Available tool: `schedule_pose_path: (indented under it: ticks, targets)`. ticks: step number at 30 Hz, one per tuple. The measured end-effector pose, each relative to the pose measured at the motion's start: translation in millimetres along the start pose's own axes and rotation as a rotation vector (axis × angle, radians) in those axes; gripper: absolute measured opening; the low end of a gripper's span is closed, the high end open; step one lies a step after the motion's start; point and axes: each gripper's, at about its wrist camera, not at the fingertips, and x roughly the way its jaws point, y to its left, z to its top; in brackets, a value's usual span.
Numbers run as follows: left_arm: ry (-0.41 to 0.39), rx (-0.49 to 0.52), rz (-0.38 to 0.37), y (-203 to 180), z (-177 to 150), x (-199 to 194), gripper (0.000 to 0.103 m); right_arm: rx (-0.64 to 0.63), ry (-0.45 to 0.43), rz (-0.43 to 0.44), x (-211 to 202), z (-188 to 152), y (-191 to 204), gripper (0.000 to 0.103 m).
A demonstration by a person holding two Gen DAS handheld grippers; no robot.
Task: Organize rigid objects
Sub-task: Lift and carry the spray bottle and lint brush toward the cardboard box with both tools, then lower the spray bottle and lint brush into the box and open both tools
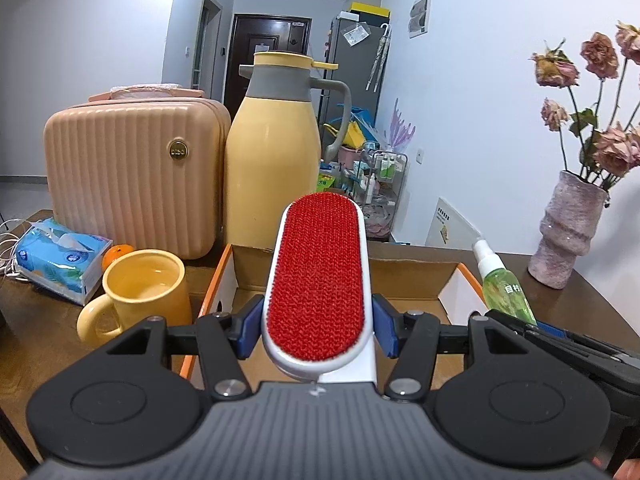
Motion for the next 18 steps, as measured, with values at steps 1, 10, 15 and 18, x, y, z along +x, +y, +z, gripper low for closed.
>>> schedule_pose_path:
  ticks: [1,10,15,18]
  targets:
    - [0.002,-0.002,0.003,1.1,1.6,3.9,0.057,0.002,0.006,-0.001,4.9,1.9,-1.2,0.030]
    - [0.047,0.011,0.020,4.7,11.5,46.2,0.057,0.001,0.080,-0.004,47.1,8.2,-3.1,0.030]
    - [0.097,0.031,0.031,4.6,10.8,69.2,0.057,-0.007,0.123,-0.007,64.7,9.7,-3.7,0.030]
    - [0.123,0.034,0.037,5.1,8.3,78.1,0.057,-0.007,0.134,-0.015,68.4,9.0,-5.7,0.030]
